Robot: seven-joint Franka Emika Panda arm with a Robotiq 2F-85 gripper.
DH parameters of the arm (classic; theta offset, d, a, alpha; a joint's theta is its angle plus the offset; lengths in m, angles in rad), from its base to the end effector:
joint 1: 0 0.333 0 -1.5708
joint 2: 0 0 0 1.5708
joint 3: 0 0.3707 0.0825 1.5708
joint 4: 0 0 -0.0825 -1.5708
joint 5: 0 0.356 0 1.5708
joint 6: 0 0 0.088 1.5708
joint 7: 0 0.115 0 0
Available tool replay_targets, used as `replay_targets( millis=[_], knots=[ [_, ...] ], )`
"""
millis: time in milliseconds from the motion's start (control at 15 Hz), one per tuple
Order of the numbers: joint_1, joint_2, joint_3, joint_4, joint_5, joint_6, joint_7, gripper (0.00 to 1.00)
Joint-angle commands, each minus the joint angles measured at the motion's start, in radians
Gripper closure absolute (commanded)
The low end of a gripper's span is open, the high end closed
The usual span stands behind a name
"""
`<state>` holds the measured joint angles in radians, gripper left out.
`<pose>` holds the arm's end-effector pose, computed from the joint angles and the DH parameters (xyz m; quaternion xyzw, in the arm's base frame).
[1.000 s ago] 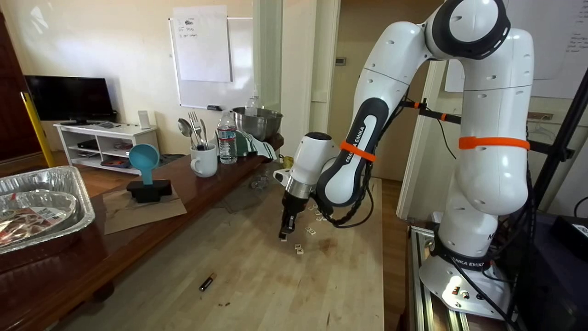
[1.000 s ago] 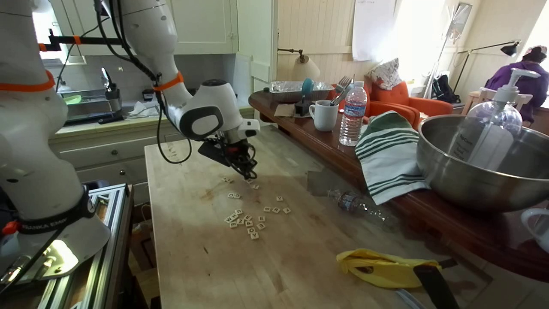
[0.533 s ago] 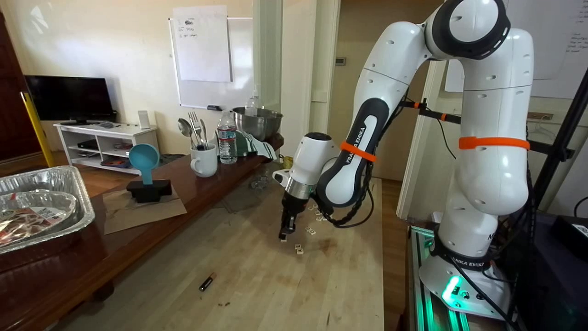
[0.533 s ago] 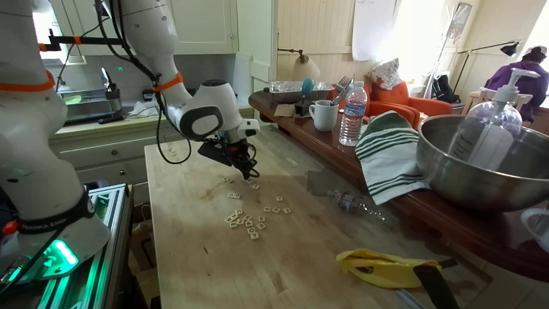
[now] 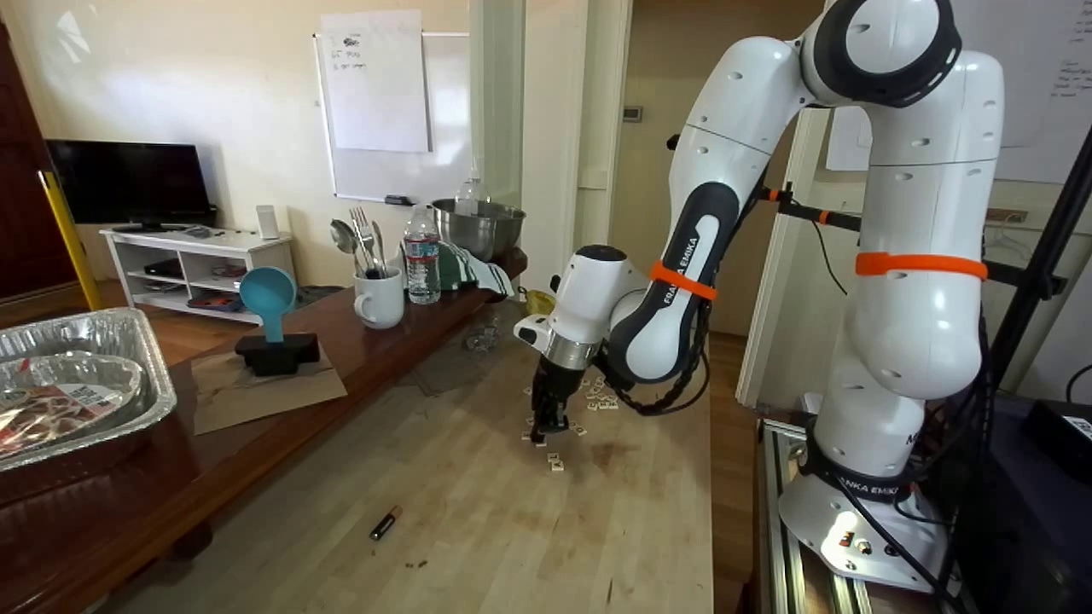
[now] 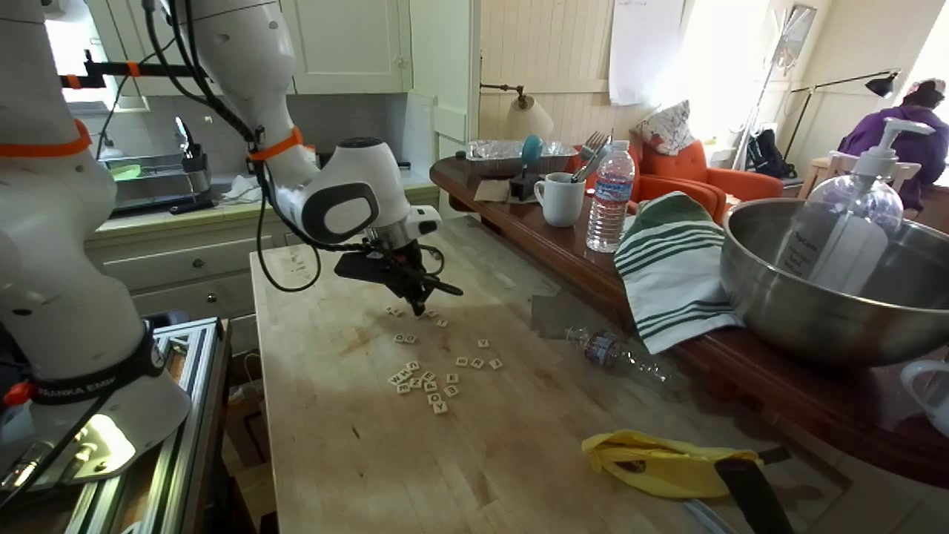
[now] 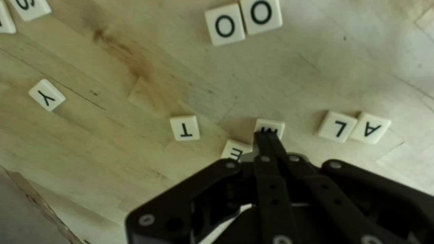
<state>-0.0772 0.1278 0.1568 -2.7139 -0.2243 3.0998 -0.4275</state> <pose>0.4228 0.0527 0.2861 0.9269 0.3521 0.1262 0.0317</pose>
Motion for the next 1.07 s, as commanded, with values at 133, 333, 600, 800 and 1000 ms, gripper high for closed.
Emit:
replay_targets(
  millis=[133, 333, 600, 800, 1000],
  knots=[
    [0.0, -0.035, -0.136, -0.031, -0.147, -0.031, -0.023, 1.0],
    [0.008, -0.031, -0.191, -0.033, -0.202, -0.006, -0.012, 1.0],
    [0.015, -0.021, -0.215, -0.032, -0.214, 0.013, -0.002, 1.0],
    [0.013, -0.015, -0.209, -0.032, -0.204, 0.0, -0.008, 1.0],
    [0.007, -0.004, -0.187, -0.032, -0.159, -0.002, -0.03, 1.0]
  ],
)
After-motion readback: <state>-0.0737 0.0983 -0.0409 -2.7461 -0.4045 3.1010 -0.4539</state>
